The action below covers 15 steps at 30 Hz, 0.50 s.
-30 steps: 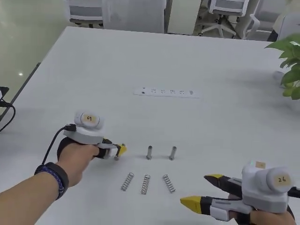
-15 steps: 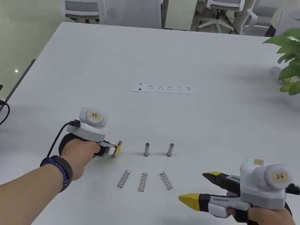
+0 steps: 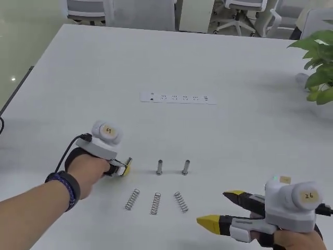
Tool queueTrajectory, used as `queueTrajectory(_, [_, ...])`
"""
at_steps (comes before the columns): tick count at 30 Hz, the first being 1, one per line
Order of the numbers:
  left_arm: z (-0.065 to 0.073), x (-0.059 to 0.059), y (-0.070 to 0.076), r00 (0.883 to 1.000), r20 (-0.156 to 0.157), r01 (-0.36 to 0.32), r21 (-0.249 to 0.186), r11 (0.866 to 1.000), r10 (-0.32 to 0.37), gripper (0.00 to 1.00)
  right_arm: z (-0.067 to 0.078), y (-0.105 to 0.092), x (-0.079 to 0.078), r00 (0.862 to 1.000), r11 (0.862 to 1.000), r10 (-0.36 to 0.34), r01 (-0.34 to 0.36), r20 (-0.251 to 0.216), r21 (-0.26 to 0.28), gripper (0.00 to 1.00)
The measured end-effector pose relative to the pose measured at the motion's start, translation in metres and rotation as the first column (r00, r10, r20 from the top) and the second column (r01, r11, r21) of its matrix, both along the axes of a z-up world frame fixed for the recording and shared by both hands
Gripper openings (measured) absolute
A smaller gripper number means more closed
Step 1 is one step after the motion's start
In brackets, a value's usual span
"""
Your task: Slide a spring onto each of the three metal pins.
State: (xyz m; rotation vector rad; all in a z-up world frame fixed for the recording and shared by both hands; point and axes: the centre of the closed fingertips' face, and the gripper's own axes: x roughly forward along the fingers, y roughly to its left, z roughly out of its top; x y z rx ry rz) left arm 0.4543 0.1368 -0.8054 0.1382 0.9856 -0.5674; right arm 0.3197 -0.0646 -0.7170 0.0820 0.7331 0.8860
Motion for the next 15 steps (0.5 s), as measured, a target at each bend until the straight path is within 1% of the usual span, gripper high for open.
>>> queueTrajectory(3, [-0.0015, -0.0002, 0.0053, 0.999, 0.003, 0.053, 0.053, 0.997, -0.053, 0.01, -0.0005, 0.0007, -0.0001, 1.000, 1.000, 0.003, -0.003, -0.001, -0.002, 0.69])
queueTrajectory(4, [-0.0010, -0.0011, 0.0030, 0.998, 0.005, 0.065, 0.062, 0.996, -0.066, 0.00, -0.0003, 0.0008, 0.0002, 1.000, 1.000, 0.003, -0.003, -0.001, -0.001, 0.69])
queueTrajectory(5, [-0.0012, -0.0015, 0.0050, 0.997, 0.004, 0.079, 0.078, 0.994, -0.080, 0.00, 0.0000, 0.0010, 0.0006, 1.000, 1.000, 0.002, -0.002, 0.000, 0.000, 0.69])
queueTrajectory(7, [-0.0015, -0.0017, 0.0047, 0.996, 0.003, 0.092, 0.082, 0.992, -0.093, 0.00, 0.0002, 0.0013, 0.0010, 1.000, 1.000, 0.001, -0.001, 0.000, 0.002, 0.69])
queueTrajectory(8, [-0.0024, -0.0008, 0.0050, 0.994, 0.002, 0.113, 0.093, 0.989, -0.113, 0.00, 0.0002, 0.0016, 0.0012, 1.000, 1.000, 0.003, -0.003, 0.001, 0.001, 0.69])
queueTrajectory(13, [-0.0035, -0.0001, 0.0026, 0.985, -0.007, 0.171, 0.143, 0.975, -0.172, 0.01, 0.0001, 0.0029, 0.0012, 1.000, 1.000, 0.007, -0.007, 0.000, 0.000, 0.69])
queueTrajectory(15, [-0.0041, -0.0012, 0.0007, 0.978, -0.019, 0.206, 0.157, 0.966, -0.206, 0.02, 0.0001, 0.0033, 0.0012, 1.000, 1.000, 0.008, -0.008, 0.000, 0.001, 0.69])
